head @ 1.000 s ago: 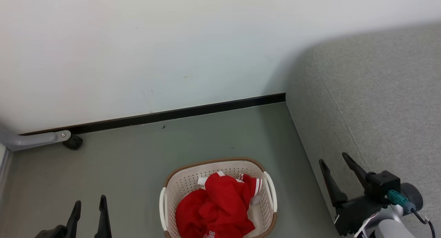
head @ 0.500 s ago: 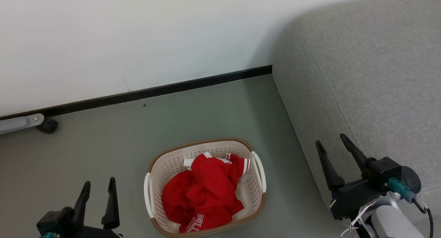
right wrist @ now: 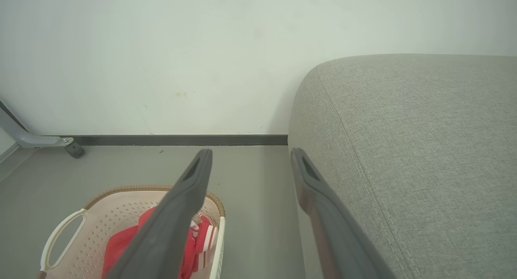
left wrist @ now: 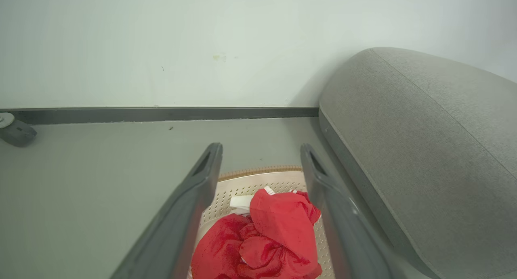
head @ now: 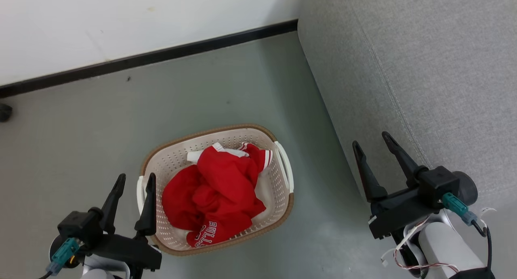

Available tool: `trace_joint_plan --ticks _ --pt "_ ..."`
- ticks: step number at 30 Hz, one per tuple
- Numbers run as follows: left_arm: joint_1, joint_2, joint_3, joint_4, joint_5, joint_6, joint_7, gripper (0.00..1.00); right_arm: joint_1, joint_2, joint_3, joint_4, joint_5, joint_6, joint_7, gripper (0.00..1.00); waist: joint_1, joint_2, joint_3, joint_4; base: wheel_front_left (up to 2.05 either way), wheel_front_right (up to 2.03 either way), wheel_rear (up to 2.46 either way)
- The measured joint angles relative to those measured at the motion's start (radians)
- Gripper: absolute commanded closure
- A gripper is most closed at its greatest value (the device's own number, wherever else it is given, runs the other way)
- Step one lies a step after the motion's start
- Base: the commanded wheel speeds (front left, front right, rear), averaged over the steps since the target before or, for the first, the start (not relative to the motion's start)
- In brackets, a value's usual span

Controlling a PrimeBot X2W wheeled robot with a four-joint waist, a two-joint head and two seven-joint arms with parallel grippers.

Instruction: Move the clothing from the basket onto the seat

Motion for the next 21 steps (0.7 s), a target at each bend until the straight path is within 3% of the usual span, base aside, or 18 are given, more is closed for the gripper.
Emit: trace_joint_plan --ticks 8,21 --pt "-0.090 0.043 -0.082 -0.022 -0.031 0.000 0.023 0.00 -0.011 0.031 0.027 -0.043 -0.013 0.000 0.000 0.00 0.0000 0.0001 0.112 -0.053 0.00 0.00 0.00" --pt "-0.206 0.083 -0.142 0.048 -0.044 0.000 0.180 0.00 -0.013 0.060 0.080 -0.059 -0.023 0.000 0.000 0.00 0.0000 0.0001 0.269 -0.155 0.00 0.00 0.00"
